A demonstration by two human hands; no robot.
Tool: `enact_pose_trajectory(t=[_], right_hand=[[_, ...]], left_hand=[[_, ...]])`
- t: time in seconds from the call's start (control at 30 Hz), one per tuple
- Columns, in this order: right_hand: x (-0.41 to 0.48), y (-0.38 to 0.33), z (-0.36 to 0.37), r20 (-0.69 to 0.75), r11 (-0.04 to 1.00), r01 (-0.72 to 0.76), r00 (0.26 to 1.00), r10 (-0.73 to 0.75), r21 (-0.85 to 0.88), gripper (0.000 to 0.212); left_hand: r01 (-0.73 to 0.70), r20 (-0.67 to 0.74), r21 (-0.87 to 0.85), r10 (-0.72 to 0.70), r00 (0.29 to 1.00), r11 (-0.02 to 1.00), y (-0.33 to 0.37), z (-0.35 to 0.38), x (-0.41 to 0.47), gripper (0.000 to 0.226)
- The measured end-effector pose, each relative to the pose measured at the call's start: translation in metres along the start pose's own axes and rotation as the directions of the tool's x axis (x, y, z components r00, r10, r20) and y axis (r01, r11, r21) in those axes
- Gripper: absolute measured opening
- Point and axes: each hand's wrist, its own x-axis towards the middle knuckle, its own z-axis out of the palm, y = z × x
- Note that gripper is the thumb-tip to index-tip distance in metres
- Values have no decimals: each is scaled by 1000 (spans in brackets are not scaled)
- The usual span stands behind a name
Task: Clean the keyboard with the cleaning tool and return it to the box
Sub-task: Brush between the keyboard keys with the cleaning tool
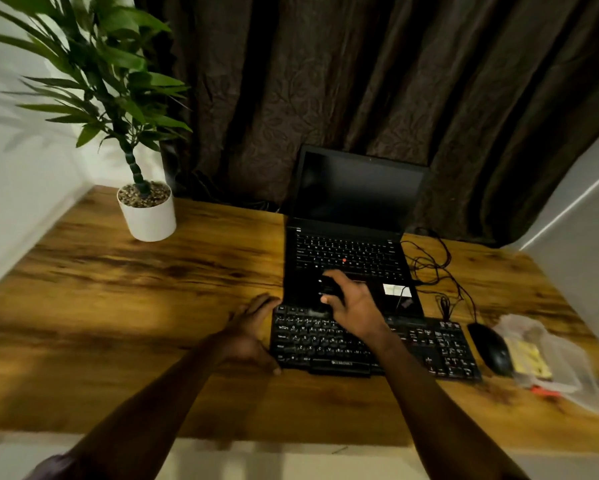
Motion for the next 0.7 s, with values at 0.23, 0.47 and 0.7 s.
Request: enact_pose_trajectory(t=[0.23, 0.47, 0.7], right_hand=[[1, -9, 7, 17, 998, -36, 999, 36, 46, 46], [-3, -2, 0, 39, 990, -81, 996, 86, -113, 49], [15, -40, 33, 64, 999, -41, 997, 42, -17, 48]], left_hand=[[28, -51, 44, -26, 998, 999, -8, 5, 2, 160], [37, -59, 100, -31, 998, 994, -7, 4, 2, 149], [48, -49, 143, -41, 998, 989, -3, 2, 1, 155]])
